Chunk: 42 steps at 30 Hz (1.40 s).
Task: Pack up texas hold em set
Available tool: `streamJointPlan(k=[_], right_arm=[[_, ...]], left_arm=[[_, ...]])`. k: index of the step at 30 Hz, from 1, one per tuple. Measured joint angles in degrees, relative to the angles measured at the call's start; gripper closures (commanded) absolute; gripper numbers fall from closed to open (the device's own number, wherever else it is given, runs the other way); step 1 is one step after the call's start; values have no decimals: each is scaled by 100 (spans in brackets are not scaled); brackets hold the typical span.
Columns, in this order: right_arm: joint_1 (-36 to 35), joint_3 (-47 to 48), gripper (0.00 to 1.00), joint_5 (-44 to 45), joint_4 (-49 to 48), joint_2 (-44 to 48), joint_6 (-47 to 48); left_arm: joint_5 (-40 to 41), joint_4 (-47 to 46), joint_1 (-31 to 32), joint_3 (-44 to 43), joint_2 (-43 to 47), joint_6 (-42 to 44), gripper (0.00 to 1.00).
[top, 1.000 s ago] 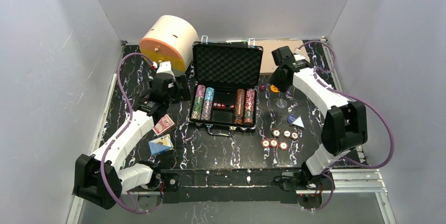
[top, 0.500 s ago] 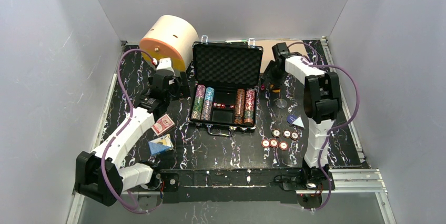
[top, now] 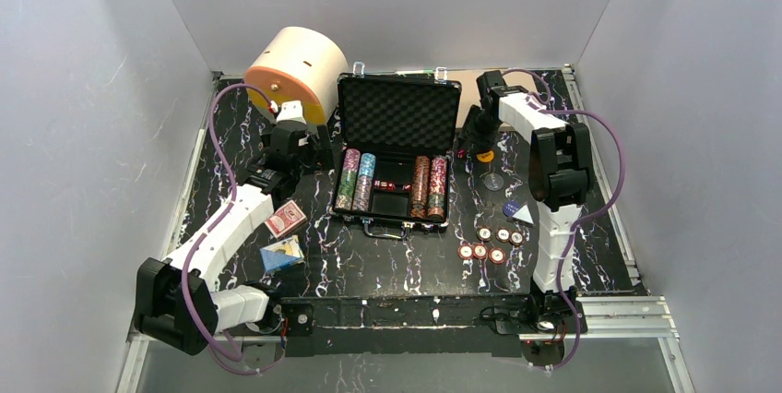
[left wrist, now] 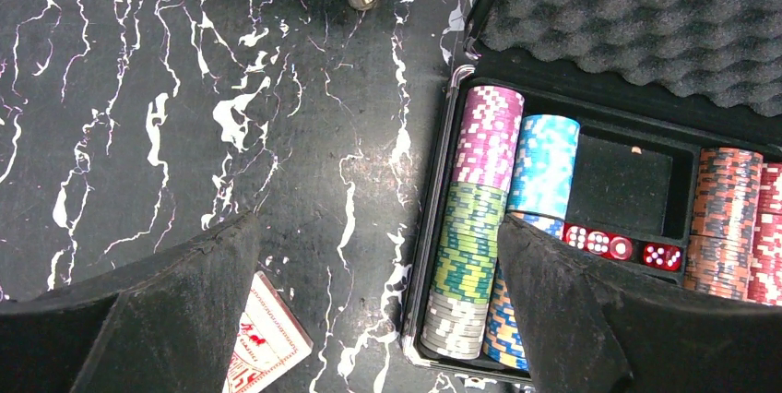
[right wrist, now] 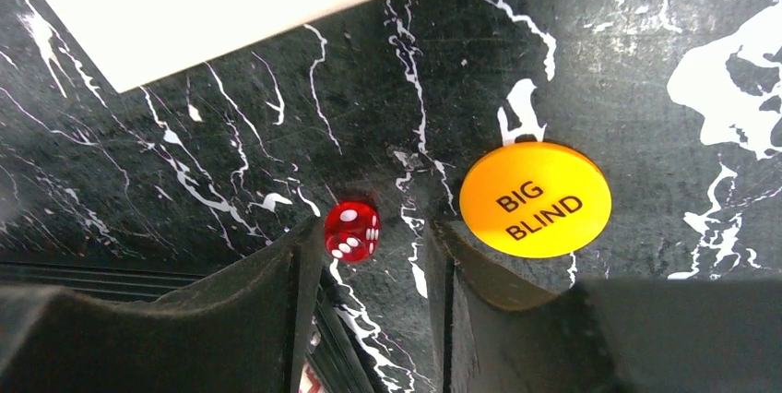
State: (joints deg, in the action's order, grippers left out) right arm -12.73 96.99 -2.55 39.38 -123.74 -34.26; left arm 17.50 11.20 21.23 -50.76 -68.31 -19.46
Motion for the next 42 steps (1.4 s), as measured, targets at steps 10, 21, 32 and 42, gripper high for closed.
streamJointPlan(k=[10,21,32,42], right_arm=[[-72,481,57,125,533,-354,280],[-210,610,50,479,704,-402,450],[-372,621,70,704,723,-402,960],[-396,496,77,1145,682,-160,887]], left_arm=[[-2,-46,0,0,-13,22,2],[-2,-46,0,0,-13,42,2],[-2,-44,0,0,-13,42,2],[-7,-46,0,0,-13,42,2]])
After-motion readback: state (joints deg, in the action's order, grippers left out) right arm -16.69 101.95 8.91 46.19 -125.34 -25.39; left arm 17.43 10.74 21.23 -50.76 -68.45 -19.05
